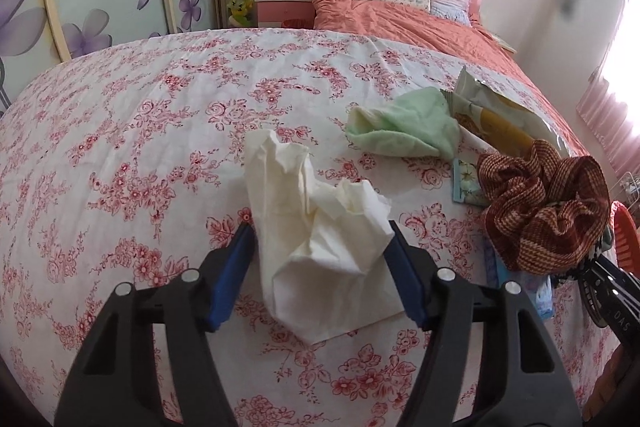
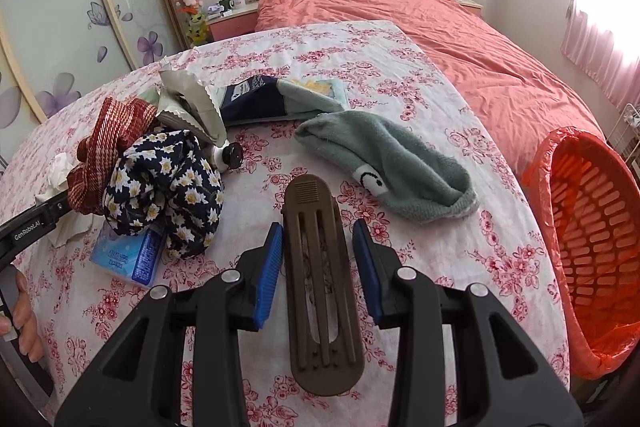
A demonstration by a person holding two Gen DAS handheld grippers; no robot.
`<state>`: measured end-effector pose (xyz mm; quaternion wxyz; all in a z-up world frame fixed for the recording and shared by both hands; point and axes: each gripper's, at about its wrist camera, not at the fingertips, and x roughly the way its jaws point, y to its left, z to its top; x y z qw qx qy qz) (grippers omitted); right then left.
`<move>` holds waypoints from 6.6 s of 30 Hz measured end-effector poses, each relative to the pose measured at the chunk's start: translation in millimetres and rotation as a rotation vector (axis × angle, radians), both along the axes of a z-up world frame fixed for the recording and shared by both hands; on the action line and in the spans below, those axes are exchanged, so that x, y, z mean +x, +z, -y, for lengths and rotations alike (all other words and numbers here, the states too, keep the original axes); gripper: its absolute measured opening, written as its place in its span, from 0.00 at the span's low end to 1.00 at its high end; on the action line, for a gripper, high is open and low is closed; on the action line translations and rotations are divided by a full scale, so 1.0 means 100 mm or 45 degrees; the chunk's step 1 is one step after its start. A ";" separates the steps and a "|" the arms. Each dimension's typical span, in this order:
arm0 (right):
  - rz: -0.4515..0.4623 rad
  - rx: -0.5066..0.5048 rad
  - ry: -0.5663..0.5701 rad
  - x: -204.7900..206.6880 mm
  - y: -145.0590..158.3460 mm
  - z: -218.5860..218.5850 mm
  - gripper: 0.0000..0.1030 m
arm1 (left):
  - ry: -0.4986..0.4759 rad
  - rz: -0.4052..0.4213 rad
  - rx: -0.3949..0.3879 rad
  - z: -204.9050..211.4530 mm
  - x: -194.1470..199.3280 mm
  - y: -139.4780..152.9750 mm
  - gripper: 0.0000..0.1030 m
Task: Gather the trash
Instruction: 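Lift the white tissues with the left tool, then carry tissues and insole to the orange basket and release both, then return both tools to the table and approach the scrunchie and sock, then grasp the plaid scrunchie with the left tool while the right tool grasps the grey-green sock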
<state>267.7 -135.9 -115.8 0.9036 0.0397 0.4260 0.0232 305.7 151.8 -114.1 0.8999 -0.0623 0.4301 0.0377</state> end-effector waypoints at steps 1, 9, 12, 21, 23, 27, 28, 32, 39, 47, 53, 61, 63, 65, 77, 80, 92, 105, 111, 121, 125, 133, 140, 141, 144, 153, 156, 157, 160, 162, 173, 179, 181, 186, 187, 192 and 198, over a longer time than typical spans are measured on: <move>-0.001 -0.013 0.000 0.00 0.00 -0.01 0.36 | -0.002 -0.001 0.004 0.00 -0.01 0.00 0.63; 0.002 -0.053 0.026 -0.03 0.01 -0.08 0.32 | -0.022 0.004 0.007 -0.04 -0.04 0.03 0.42; 0.012 -0.032 0.029 -0.06 0.03 -0.07 0.32 | -0.039 0.009 0.010 -0.04 -0.06 0.05 0.38; 0.082 -0.001 0.050 -0.17 0.23 -0.07 0.32 | -0.054 0.050 0.034 0.00 -0.16 0.22 0.37; 0.101 0.003 0.050 -0.20 0.29 -0.06 0.32 | -0.055 0.066 0.041 0.01 -0.18 0.27 0.37; 0.124 0.011 0.046 -0.23 0.37 -0.02 0.32 | -0.060 0.099 0.058 0.05 -0.24 0.41 0.37; 0.131 0.013 0.045 -0.25 0.39 -0.01 0.32 | -0.061 0.106 0.060 0.06 -0.26 0.44 0.37; 0.166 0.021 0.038 -0.31 0.50 0.05 0.32 | -0.073 0.149 0.067 0.13 -0.34 0.63 0.37; 0.241 0.034 0.013 -0.50 0.71 0.18 0.32 | -0.134 0.227 0.080 0.36 -0.50 0.93 0.37; 0.338 0.050 -0.034 -0.70 0.95 0.42 0.32 | -0.247 0.305 0.071 0.78 -0.71 1.22 0.37; 0.399 0.067 -0.088 -0.83 1.07 0.66 0.32 | -0.340 0.345 0.052 1.13 -0.81 1.37 0.37; 0.464 0.078 -0.171 -0.99 1.16 1.00 0.32 | -0.497 0.376 0.017 1.77 -0.88 1.45 0.37; 0.476 0.075 -0.198 -1.02 1.17 1.12 0.32 | -0.535 0.376 0.007 1.93 -0.90 1.45 0.37; 0.484 0.073 -0.221 -1.04 1.17 1.20 0.32 | -0.572 0.373 -0.002 2.08 -0.91 1.43 0.37; 0.477 0.095 -0.399 -1.08 1.01 1.90 0.32 | -0.806 0.317 -0.061 3.15 -0.85 1.21 0.37; 0.461 0.102 -0.436 -1.06 0.93 2.05 0.32 | -0.861 0.301 -0.069 3.40 -0.82 1.14 0.37; 0.402 0.188 -0.547 -0.96 0.67 2.60 0.32 | -1.014 0.207 -0.061 4.22 -0.60 0.74 0.40; 0.310 0.247 -0.607 -0.90 0.41 2.80 0.55 | -0.914 0.106 0.075 4.10 -0.34 0.31 0.67; 0.280 0.189 -0.588 -0.90 0.42 2.70 0.55 | -0.835 0.104 0.110 3.70 -0.39 0.29 0.69; 0.226 0.115 -0.463 -0.79 0.42 2.17 0.55 | -0.599 0.172 0.149 2.66 -0.49 0.50 0.71; 0.199 0.113 -0.400 -0.72 0.38 1.88 0.55 | -0.447 0.231 0.180 2.06 -0.53 0.63 0.71; 0.154 0.091 -0.258 -0.52 0.32 1.28 0.55 | -0.242 0.208 0.176 1.20 -0.40 0.59 0.64; 0.138 0.073 -0.162 -0.34 0.30 0.86 0.55 | -0.257 0.144 0.122 1.15 -0.14 0.40 0.46; 0.136 0.068 -0.153 -0.32 0.29 0.82 0.55 | -0.264 0.136 0.114 1.17 -0.12 0.36 0.41; 0.134 0.054 -0.123 -0.24 0.28 0.68 0.55 | -0.260 0.107 0.084 1.14 -0.07 0.31 0.19; 0.127 -0.016 -0.134 0.07 0.17 0.49 0.55 | -0.129 0.090 0.058 0.43 -0.26 0.28 0.07; 0.089 -0.019 -0.151 0.19 0.11 0.48 0.55 | -0.089 0.071 0.048 0.25 -0.31 0.25 0.07; 0.053 -0.020 -0.161 0.26 0.06 0.48 0.55 | -0.083 0.068 0.042 0.22 -0.33 0.24 0.07; 0.015 -0.019 -0.172 0.28 0.01 0.48 0.40 | -0.072 0.058 0.020 0.18 -0.34 0.24 0.08; 0.004 0.028 -0.135 0.23 0.02 0.48 0.16 | -0.067 0.058 0.016 0.16 -0.36 0.23 0.12; 0.004 0.090 -0.019 -0.04 0.10 0.36 0.27 | -0.099 0.121 -0.005 0.31 -0.41 0.35 0.68; 0.011 0.088 -0.007 0.07 0.09 0.31 0.51 | -0.119 0.089 -0.024 0.47 -0.16 0.31 0.76; 0.009 0.073 0.007 0.10 0.08 0.27 0.53 | -0.130 0.074 -0.051 0.52 -0.08 0.29 0.80; -0.017 0.030 0.022 0.22 0.01 0.18 0.55 | -0.136 0.050 -0.030 0.67 0.07 0.24 0.86; -0.021 0.030 0.021 0.23 0.00 0.18 0.55 | -0.136 0.047 -0.028 0.69 0.10 0.24 0.86; -0.016 0.018 0.023 0.17 0.00 0.19 0.53 | -0.134 0.044 -0.032 0.72 0.17 0.24 0.86; -0.020 0.053 0.024 0.16 0.02 0.19 0.54 | -0.126 0.012 -0.081 0.72 0.23 0.21 0.89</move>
